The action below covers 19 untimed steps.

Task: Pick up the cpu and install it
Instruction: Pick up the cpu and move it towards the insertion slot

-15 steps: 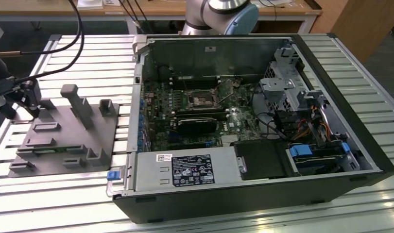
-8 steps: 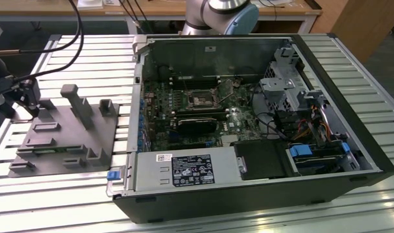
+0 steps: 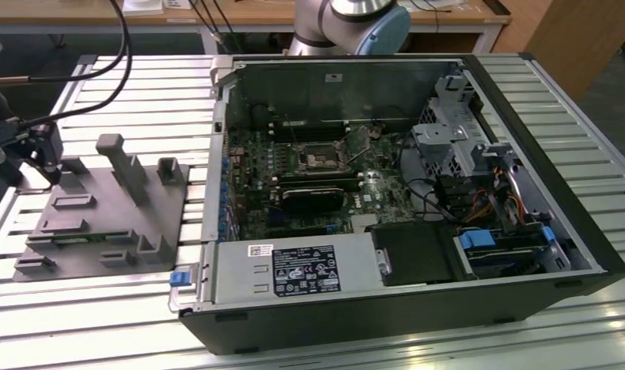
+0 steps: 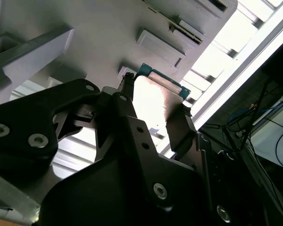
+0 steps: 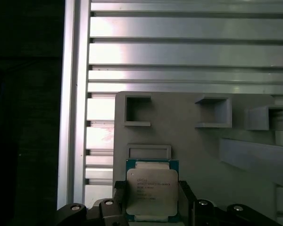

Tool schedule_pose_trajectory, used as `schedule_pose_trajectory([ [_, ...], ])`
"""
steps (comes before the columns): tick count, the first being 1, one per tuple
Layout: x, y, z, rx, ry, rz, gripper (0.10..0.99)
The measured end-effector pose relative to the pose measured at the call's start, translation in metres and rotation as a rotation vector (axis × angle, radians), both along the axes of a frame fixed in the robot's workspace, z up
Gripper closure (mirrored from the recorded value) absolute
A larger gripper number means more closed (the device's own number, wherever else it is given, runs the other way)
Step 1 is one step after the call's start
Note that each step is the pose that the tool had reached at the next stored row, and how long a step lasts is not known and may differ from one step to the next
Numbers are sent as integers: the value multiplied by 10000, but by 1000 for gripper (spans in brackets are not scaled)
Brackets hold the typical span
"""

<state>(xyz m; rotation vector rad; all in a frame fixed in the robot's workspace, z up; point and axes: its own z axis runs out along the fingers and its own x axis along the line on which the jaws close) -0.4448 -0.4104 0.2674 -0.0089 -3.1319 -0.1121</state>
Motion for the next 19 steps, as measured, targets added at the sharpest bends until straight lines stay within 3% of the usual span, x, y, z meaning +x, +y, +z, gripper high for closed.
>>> schedule_pose_trajectory([
  [19, 0, 0, 86, 1, 0, 0, 561],
])
